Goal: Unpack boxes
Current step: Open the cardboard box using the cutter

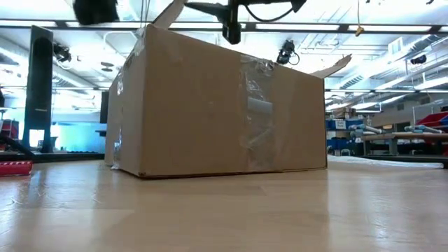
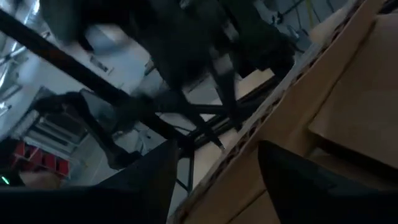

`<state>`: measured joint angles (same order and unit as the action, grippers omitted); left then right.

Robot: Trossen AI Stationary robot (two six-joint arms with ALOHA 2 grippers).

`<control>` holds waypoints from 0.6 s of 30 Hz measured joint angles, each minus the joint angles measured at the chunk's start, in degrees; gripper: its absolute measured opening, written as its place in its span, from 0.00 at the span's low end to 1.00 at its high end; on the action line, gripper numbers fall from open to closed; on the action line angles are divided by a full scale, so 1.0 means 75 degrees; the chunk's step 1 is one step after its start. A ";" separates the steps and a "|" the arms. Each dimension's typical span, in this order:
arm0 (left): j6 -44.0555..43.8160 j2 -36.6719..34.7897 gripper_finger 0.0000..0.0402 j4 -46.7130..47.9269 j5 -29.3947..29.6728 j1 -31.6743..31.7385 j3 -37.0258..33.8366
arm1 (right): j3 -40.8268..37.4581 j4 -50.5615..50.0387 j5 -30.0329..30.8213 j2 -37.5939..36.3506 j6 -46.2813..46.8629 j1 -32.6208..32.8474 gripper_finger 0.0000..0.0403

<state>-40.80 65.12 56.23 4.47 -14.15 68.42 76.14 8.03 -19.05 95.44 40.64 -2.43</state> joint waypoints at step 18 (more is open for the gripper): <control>0.2145 0.0432 0.32 -0.0125 0.3421 0.0644 0.2976 | -0.0003 0.0852 0.1158 0.0006 -0.1886 0.0749 0.48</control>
<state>-24.71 68.36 55.29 30.13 -9.32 90.74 76.12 14.41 -10.37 95.48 26.49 3.19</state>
